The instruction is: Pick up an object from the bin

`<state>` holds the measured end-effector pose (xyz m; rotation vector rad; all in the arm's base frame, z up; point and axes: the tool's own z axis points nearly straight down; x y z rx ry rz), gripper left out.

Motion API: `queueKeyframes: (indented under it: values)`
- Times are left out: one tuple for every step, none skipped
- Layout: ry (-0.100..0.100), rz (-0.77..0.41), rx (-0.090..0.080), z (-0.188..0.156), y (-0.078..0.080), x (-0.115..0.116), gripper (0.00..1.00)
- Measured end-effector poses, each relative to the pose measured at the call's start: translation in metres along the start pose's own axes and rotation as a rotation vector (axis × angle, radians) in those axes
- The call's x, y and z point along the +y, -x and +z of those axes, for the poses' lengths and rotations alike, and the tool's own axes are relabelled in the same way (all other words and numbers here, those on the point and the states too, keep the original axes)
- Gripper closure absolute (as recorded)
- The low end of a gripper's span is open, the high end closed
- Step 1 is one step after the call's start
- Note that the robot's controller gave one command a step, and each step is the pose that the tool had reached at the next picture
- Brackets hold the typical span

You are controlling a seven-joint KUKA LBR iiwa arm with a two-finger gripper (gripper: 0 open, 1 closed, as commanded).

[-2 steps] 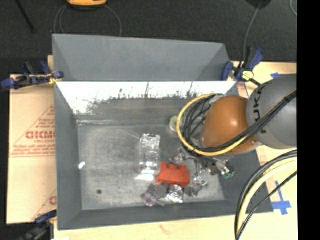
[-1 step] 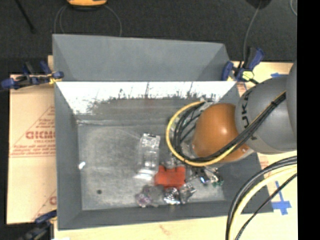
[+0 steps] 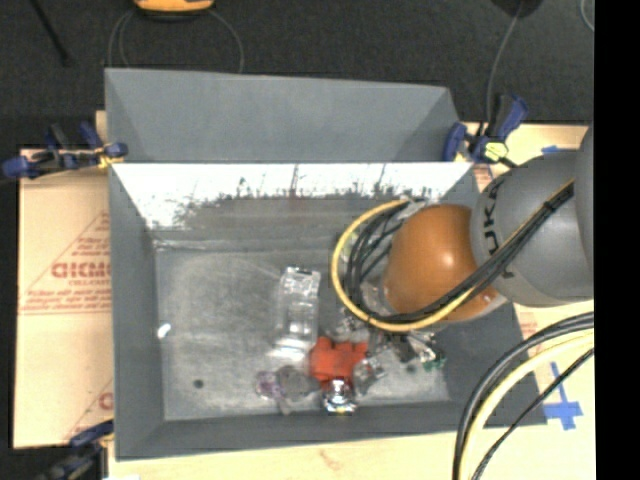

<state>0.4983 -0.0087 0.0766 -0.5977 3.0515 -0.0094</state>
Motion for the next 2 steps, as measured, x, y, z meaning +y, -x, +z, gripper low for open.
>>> queueKeyframes:
  values:
    - [0.006, 0.005, 0.019, -0.107, 0.023, -0.018, 1.00]
    - [0.010, -0.259, 0.020, -0.200, 0.037, -0.025, 1.00]
